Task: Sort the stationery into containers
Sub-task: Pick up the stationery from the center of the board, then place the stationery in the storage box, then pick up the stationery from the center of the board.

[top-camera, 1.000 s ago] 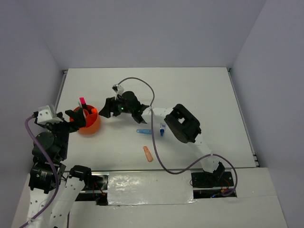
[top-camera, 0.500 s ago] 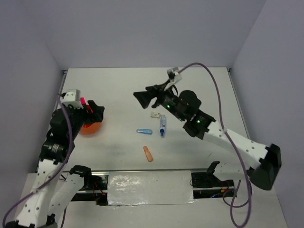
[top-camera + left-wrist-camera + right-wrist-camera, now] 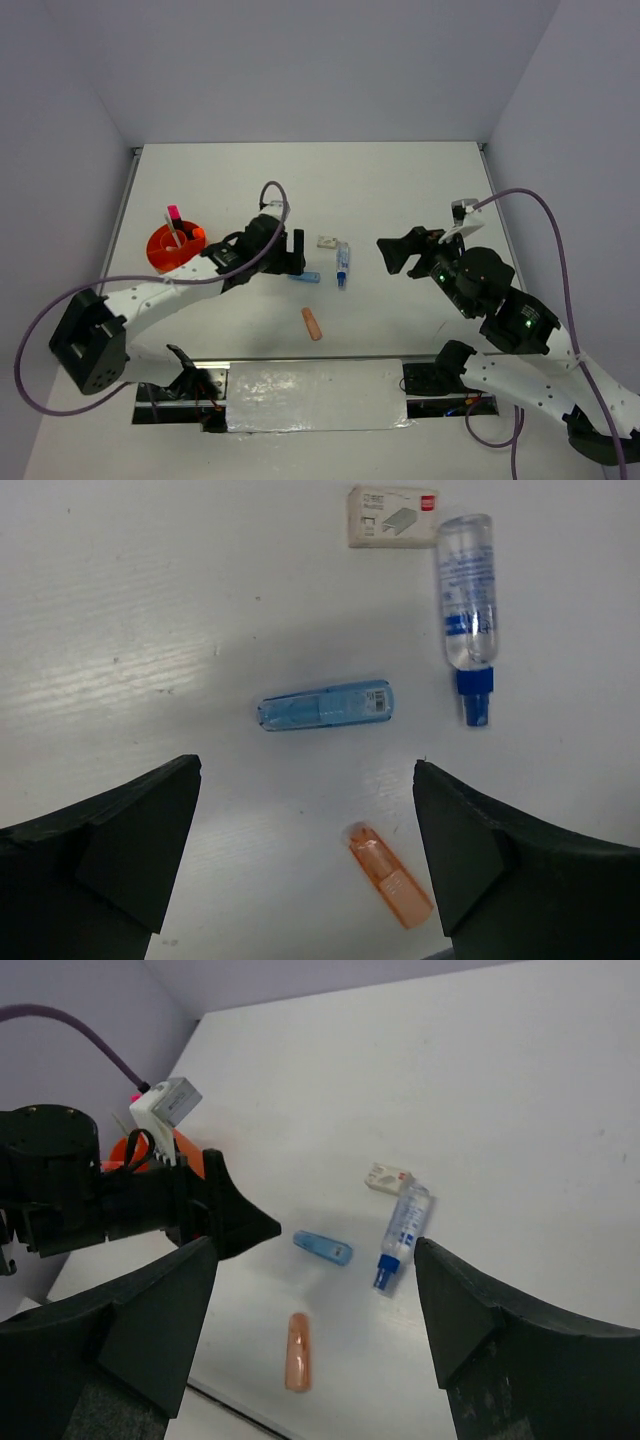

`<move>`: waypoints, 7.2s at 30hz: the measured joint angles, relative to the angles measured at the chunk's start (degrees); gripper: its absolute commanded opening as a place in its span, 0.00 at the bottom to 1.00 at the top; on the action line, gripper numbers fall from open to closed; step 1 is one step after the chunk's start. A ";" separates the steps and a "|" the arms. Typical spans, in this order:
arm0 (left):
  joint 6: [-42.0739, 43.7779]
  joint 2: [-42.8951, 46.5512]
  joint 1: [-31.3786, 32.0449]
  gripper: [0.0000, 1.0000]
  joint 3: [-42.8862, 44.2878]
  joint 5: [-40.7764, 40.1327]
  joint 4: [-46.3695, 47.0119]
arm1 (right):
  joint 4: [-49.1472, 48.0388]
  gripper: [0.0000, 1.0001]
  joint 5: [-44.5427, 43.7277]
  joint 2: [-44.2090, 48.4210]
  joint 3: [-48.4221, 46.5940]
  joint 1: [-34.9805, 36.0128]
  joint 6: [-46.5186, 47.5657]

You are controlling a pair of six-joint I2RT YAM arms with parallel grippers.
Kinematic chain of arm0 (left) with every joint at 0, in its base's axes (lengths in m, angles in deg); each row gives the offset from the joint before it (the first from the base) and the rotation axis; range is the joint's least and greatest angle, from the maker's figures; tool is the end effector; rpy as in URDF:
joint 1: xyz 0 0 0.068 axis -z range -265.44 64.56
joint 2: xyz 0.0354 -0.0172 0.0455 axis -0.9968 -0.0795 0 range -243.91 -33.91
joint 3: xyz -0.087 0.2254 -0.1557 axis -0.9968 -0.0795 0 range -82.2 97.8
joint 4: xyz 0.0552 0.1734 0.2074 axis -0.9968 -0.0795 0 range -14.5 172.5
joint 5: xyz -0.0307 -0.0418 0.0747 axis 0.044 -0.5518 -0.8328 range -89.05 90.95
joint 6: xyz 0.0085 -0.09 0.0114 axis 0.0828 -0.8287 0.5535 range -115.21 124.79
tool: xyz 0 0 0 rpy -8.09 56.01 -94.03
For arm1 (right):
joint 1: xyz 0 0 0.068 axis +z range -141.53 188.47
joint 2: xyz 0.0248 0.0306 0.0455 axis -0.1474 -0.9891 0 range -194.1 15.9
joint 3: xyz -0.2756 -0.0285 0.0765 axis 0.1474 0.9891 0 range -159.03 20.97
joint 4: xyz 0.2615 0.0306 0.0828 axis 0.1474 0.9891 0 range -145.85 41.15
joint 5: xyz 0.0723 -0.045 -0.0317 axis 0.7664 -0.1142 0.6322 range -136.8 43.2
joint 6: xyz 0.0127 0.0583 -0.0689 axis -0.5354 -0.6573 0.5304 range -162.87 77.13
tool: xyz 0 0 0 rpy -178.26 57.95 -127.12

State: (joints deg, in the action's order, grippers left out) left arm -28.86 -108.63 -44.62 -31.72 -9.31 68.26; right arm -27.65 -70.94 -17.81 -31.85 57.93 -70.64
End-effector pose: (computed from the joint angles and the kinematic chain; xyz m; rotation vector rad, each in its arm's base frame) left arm 0.2586 -0.2042 0.2345 0.0439 2.2779 -0.5020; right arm 0.1300 0.1007 0.3869 -0.0156 1.7572 0.6308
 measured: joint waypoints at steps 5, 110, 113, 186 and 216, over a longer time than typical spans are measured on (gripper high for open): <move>-18.12 -11.34 5.84 0.99 8.37 -11.19 -6.27 | 4.39 0.88 -1.57 3.02 2.29 0.00 -1.16; 59.10 17.99 -22.25 0.06 -19.28 -14.40 18.86 | -23.47 0.88 27.41 0.63 25.24 0.00 1.70; 58.82 18.10 -23.04 0.08 -20.50 -15.17 20.33 | -23.58 0.88 27.93 0.72 25.24 0.00 1.68; 13.81 32.92 -23.74 0.99 -2.19 4.02 -11.37 | -8.59 0.78 13.68 -51.58 4.35 18.03 -1.73; -15.32 39.52 -22.14 0.99 -22.01 29.79 6.82 | -21.64 0.02 10.84 -41.94 8.79 22.97 -4.24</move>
State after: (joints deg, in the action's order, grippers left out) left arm -44.18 -69.11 -66.76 -53.73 20.48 75.08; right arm -49.29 -60.10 -59.76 -23.06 80.90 -74.88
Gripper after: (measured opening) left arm 0.993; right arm 0.369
